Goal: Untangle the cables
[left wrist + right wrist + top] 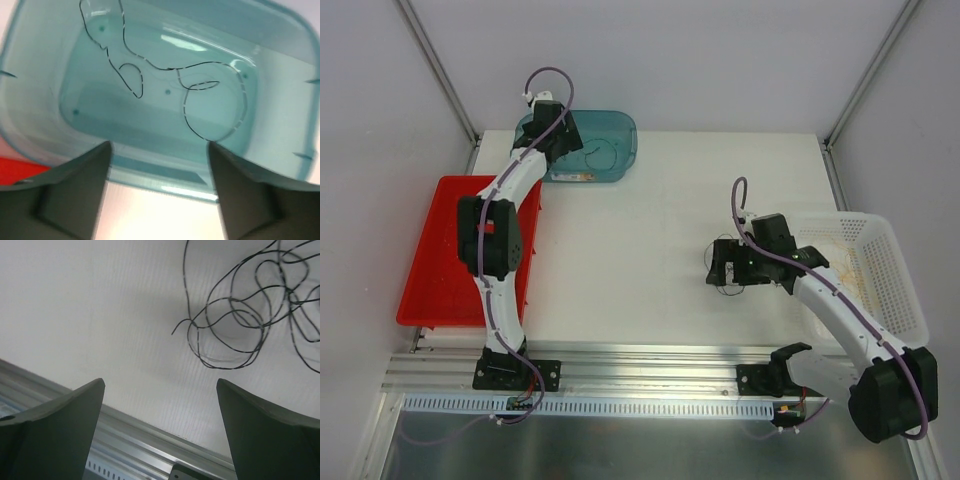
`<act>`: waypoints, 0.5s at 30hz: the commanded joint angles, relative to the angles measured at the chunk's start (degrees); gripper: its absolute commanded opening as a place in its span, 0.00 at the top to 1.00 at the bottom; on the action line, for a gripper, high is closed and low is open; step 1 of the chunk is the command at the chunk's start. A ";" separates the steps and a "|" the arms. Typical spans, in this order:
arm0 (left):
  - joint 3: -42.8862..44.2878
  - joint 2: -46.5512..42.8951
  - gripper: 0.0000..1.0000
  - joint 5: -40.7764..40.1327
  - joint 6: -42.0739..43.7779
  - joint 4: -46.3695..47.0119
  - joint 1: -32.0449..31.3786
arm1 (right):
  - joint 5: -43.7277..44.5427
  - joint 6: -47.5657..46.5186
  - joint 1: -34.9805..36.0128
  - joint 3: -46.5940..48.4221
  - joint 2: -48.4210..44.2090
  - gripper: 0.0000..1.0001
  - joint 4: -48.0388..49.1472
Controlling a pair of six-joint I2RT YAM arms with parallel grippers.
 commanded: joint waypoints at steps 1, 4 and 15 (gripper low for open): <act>0.09 -14.57 0.12 5.09 -0.05 -0.73 0.54 | 10.20 2.14 -0.05 5.02 -2.11 0.01 -4.04; -5.70 -23.00 0.01 10.27 -1.28 -2.41 0.10 | 16.09 4.00 -0.67 6.61 -1.14 0.02 -5.01; -42.52 -55.96 0.01 26.37 -8.57 -6.18 -7.36 | 19.72 6.65 -2.52 4.77 9.13 0.13 -0.01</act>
